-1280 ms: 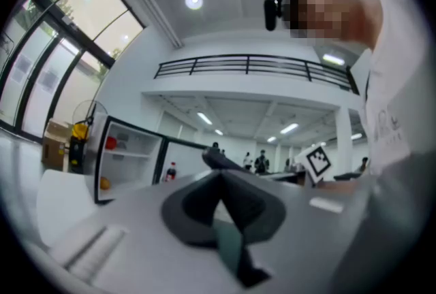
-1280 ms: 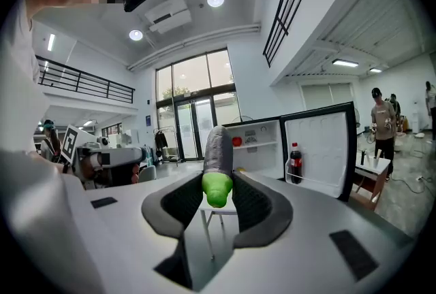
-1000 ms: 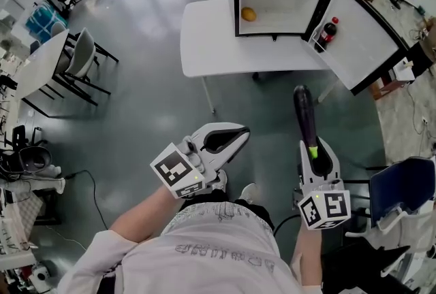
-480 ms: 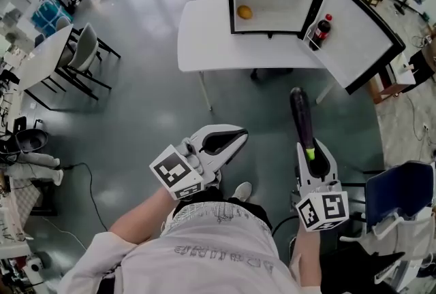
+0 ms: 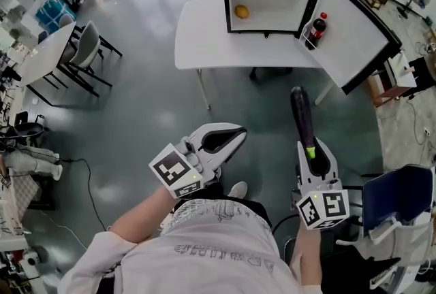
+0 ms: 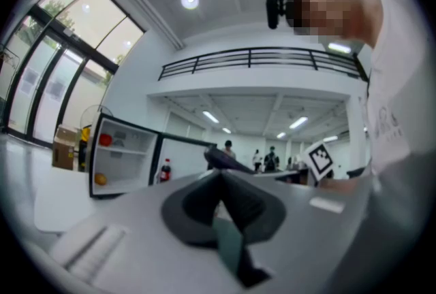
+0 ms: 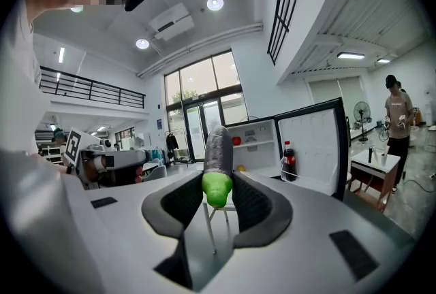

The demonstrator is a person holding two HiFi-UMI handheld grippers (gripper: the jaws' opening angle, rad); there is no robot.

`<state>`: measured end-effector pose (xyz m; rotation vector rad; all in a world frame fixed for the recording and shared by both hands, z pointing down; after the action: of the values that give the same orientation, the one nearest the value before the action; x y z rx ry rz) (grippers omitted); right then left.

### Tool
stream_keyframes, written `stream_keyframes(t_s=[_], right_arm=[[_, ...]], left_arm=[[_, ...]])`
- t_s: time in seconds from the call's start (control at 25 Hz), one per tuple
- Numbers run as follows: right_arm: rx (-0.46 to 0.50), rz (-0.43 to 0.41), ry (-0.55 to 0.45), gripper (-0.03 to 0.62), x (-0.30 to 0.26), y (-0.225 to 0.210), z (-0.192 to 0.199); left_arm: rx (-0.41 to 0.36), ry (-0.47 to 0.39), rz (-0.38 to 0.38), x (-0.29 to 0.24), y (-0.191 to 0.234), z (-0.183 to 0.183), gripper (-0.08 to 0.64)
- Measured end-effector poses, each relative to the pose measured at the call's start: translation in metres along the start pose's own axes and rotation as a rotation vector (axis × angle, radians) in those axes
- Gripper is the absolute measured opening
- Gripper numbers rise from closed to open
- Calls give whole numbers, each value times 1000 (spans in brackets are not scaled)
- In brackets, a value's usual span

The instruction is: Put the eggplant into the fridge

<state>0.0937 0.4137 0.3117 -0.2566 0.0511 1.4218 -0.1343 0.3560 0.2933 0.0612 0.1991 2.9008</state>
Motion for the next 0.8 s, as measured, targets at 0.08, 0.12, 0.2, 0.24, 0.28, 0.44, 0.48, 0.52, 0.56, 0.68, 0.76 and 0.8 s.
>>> stream_keyframes(t_s=[0.08,0.12,0.2,0.24,0.28,0.44,0.48,0.52,0.56,0.68,0.76,0.8], right_arm=[[1,-6,1,132,-2,-5,0],[4,-8,1,132,-3,-8,0],[7,-10,2,132,-6,-13,0],[7,-11,3,132,-8,-16,0],[6,-11,4,132,-10,-18,0],[7,-16,0,132,-20,-26,0],[10,-18,-2,132,-24,-28,-1],[13,-21,-4,132,-28,-30,-2],[17,-24,-6,132,-31,-32,-3],[27,-29,-14,132,-44,-38,-5],[32,-26,-18,132,-53,-43,-5],[33,-23,-17,132,-58,-45,-5]], left_arm=[[-1,2,-7,-4,2,1,8],[-2,3,-9,-6,2,1,8],[-3,5,-15,-10,4,2,8],[-3,5,-18,-11,6,3,8],[-2,5,-21,-13,8,3,8],[-4,1,-29,-20,19,5,8],[-5,-1,-30,-22,23,5,8],[-7,-5,-32,-25,26,5,8],[-8,-8,-33,-27,30,5,8],[-11,-16,-34,-35,42,7,8],[-11,-18,-31,-41,50,9,8],[-10,-19,-29,-43,54,10,8]])
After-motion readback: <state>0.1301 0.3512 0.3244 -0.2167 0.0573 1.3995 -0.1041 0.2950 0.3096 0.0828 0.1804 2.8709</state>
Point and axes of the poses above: the fingertips, and each gripper's own axes: x backward along the fingers, y to its left, z out of its underside, the point moved 7 cm from there along x, backward along the fingers, and after that the axes turned 9 degrees about z, right-handed, at the moved point
